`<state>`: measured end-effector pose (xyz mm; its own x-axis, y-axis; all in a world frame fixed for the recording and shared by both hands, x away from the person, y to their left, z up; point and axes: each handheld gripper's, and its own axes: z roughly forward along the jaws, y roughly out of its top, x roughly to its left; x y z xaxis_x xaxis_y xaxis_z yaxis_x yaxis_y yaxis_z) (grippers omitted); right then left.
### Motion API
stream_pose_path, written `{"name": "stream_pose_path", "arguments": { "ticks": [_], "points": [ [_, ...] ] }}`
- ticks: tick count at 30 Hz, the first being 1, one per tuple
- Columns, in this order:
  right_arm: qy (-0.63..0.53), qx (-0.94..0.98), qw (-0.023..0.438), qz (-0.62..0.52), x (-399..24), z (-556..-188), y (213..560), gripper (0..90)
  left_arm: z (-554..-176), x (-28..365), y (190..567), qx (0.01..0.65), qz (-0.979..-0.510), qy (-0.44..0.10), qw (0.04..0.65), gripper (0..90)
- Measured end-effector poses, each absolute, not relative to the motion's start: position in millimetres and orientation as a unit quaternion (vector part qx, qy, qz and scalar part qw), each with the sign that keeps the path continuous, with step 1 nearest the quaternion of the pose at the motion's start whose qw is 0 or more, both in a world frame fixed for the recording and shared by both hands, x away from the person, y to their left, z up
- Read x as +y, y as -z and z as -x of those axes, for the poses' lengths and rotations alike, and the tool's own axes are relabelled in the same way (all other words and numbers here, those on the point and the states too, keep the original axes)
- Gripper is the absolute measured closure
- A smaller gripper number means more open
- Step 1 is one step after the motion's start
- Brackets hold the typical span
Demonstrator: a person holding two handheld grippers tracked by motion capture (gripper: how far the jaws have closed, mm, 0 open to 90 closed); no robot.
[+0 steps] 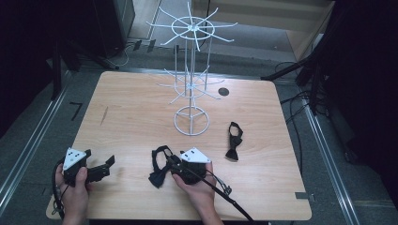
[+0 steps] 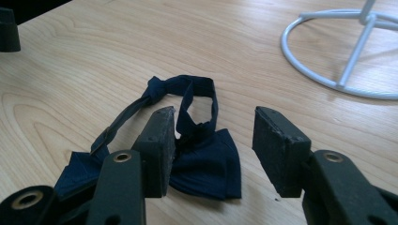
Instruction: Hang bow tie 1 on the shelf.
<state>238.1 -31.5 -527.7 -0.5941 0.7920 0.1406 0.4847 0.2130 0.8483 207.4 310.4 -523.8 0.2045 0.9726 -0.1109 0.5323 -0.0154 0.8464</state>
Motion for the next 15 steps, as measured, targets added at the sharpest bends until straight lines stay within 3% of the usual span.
{"name": "stream_pose_path", "arguments": {
  "ticks": [8, 15],
  "points": [
    [-0.456, 0.766, 0.158, -0.425, -16.9, -250.1, 529.5, 43.2, -207.4, 311.1, 523.8, 0.571, -0.658, -0.266, 0.411, 6.7],
    [-0.435, 0.778, 0.151, -0.429, -6.5, -258.3, 535.8, 43.7, -207.6, 311.9, 523.8, 0.571, -0.658, -0.265, 0.413, 6.7]
  ]
}}
